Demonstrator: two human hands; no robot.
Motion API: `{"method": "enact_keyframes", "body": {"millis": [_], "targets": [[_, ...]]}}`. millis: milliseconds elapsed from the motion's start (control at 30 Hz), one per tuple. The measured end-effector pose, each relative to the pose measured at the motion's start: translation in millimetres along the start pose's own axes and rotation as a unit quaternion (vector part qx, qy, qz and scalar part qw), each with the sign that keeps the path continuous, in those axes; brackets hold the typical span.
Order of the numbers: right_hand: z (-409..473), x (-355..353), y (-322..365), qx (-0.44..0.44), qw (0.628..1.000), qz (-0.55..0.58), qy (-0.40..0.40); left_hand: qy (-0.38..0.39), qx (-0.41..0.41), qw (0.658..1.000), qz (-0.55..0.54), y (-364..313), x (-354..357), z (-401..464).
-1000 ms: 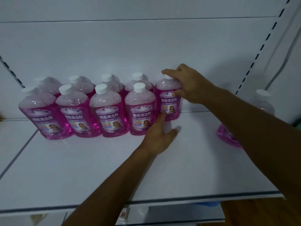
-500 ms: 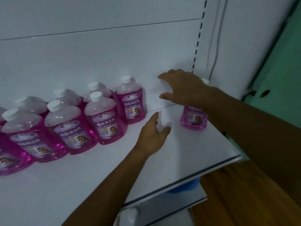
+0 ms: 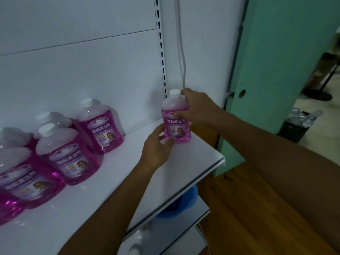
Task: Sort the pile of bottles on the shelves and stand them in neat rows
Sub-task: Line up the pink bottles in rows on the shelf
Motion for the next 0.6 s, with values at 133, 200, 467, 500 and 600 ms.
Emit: {"method": "enact_keyframes", "body": {"millis": [133, 200, 467, 500, 600], "targets": [[4.5, 3.1, 6.5, -0.019, 0.999, 0.049, -0.016, -0.005, -0.001, 1.0, -0.012, 4.0, -4.1, -7.0], [11.4, 9.0, 17.3, -0.043, 0.997, 0.062, -0.009, -0.024, 0.012, 0.999, -0.018, 5.3, -13.4, -13.2], [52.9, 60.0, 87.8, -0.144, 0.979, 0.141, 0.04, -0.21, 0.026, 0.977, 0.01, 34.8, -103.7, -46.3], [56.9, 66.1, 97.9, -0.155, 0.975, 0.155, 0.046, -0.23, 0.027, 0.972, 0.021, 38.1, -114.5, -50.9], [66.3, 82.8, 120.0, -0.175, 0.965, 0.183, 0.061, -0.259, 0.021, 0.964, 0.047, 45.9, -136.7, -59.9]]}}
Point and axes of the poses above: each hand's wrist, its own z-axis towards the middle knuckle, its own x-axis out of the palm, y = z × x, the point moved 7 cm from there along z, towards the middle knuckle, and after that the axes turned 13 degrees about -x, right-handed, at the moved point
